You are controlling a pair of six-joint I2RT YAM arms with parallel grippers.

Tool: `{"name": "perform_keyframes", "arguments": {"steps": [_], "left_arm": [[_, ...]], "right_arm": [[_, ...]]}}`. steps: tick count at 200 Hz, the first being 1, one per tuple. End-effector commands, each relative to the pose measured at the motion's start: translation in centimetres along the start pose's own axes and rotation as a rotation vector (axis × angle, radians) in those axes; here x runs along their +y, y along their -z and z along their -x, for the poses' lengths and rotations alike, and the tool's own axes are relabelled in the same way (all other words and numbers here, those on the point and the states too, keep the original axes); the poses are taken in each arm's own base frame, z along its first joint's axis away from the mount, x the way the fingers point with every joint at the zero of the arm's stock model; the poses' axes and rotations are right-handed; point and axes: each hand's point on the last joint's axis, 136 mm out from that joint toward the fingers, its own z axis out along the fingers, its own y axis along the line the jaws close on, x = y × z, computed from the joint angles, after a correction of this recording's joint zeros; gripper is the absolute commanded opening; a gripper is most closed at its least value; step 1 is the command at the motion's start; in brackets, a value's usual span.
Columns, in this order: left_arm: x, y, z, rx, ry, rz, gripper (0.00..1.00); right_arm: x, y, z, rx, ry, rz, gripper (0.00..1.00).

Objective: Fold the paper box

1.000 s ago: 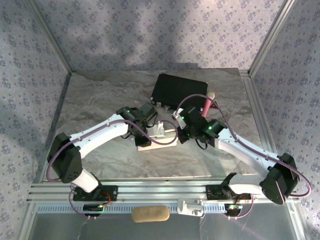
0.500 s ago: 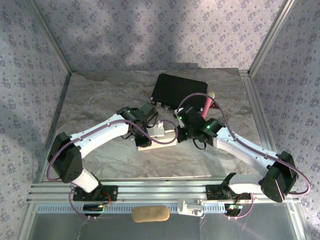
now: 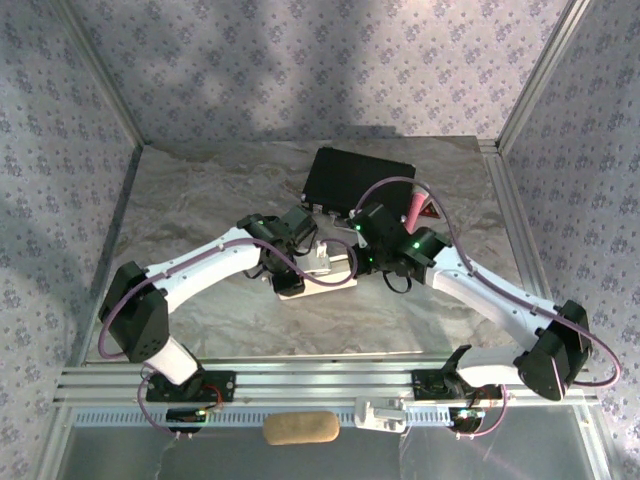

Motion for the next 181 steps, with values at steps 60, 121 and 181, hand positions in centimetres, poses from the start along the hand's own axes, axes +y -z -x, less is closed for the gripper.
{"name": "perform_keyframes", "arguments": {"steps": [60, 121, 181], "left_arm": [[0.2, -0.4, 0.0, -0.005, 0.056, 0.009, 0.43], [0.8, 0.6, 1.7, -0.078, 0.103, 0.045, 0.44], [0.6, 0.4, 2.2, -0.064, 0.092, 0.053, 0.44]], "right_arm": [[0.5, 0.9, 0.2, 0.035, -0.048, 0.066, 0.0], [0.0, 0.5, 0.1, 0.049, -0.127, 0.091, 0.0], [-0.5, 0.1, 0.0, 0.05, -0.186, 0.093, 0.0]]}}
